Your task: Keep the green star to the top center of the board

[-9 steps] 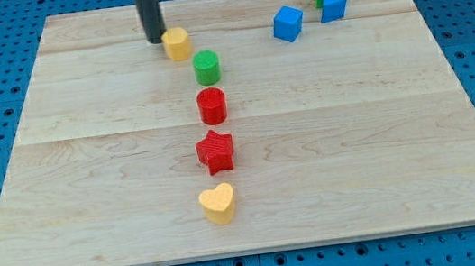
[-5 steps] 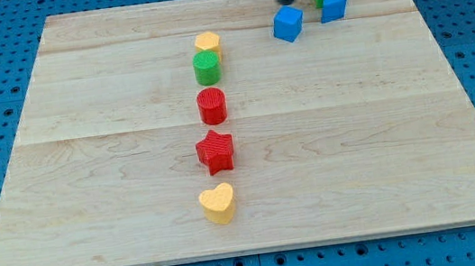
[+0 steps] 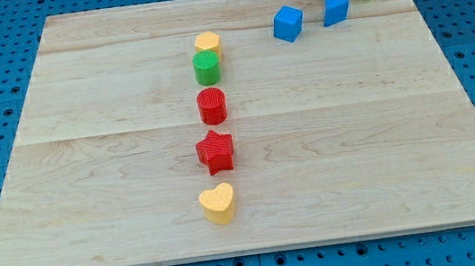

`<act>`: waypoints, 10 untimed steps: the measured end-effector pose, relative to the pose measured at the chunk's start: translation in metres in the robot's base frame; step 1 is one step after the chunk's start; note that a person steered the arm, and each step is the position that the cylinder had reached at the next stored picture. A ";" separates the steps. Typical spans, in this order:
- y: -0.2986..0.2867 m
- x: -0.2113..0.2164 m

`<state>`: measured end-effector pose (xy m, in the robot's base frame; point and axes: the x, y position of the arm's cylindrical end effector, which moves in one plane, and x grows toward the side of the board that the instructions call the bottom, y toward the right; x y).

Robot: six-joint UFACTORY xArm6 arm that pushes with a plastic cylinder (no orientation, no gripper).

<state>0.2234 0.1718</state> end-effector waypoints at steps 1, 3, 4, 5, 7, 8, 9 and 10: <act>0.062 0.031; 0.153 -0.027; 0.112 -0.032; 0.023 -0.032; 0.043 -0.028; 0.077 -0.020; 0.017 -0.012; -0.017 0.014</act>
<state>0.2376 0.1544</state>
